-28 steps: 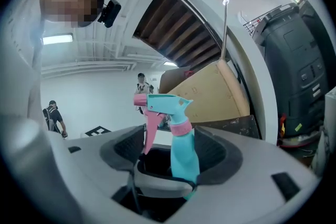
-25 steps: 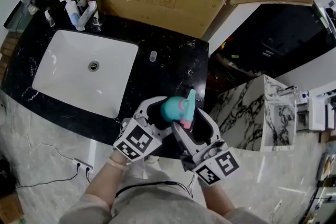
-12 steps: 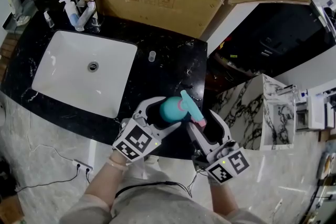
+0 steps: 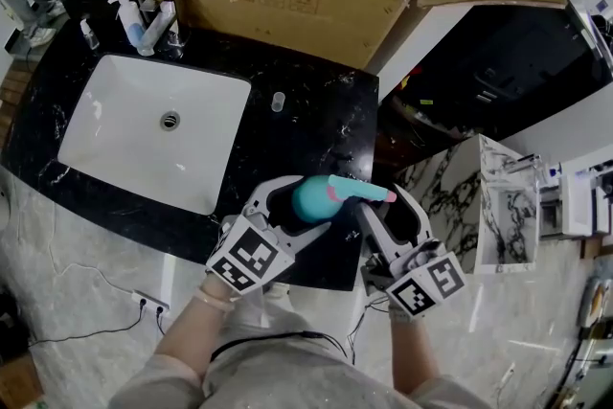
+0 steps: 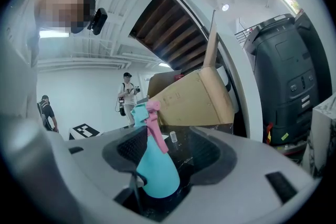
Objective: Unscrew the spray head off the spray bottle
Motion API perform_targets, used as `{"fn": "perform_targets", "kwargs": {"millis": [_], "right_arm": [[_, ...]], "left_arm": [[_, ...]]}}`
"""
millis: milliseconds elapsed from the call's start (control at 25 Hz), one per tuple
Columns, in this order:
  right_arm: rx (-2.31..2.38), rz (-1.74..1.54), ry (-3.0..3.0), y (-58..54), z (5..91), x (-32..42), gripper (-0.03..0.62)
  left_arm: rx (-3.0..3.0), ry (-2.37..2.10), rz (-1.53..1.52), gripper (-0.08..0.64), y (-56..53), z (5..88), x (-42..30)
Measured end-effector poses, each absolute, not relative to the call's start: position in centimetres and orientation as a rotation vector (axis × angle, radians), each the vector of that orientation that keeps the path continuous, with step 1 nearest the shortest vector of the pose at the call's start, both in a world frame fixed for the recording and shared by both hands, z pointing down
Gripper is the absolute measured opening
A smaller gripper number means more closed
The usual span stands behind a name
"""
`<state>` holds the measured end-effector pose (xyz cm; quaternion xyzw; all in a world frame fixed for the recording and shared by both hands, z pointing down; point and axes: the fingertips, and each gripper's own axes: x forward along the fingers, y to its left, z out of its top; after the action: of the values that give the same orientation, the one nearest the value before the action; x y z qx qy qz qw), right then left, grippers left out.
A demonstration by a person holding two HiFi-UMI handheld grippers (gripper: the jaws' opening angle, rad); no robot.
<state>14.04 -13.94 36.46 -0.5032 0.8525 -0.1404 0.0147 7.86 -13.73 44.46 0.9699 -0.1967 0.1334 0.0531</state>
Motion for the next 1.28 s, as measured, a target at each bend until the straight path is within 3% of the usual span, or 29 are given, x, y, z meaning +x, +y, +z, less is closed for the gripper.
{"fn": "perform_targets", "kwargs": {"millis": [280, 520, 800, 1280], "right_arm": [[-1.138, -0.375, 2.787, -14.1, 34.4, 10.4, 0.225], [-1.315, -0.335, 2.625, -13.6, 33.7, 12.7, 0.253], [-1.274, -0.445, 2.616, -9.7, 34.4, 10.6, 0.207], [-1.464, -0.532, 2.623, -13.3, 36.1, 8.3, 0.215]], "left_arm": [[2.938, -0.603, 0.394, 0.330, -13.7, 44.4, 7.7], [2.941, -0.600, 0.406, 0.330, -13.6, 44.5, 7.8], [2.941, -0.600, 0.405, 0.330, -13.7, 44.5, 7.7], [2.939, -0.608, 0.408, 0.330, -13.6, 44.5, 7.8]]}}
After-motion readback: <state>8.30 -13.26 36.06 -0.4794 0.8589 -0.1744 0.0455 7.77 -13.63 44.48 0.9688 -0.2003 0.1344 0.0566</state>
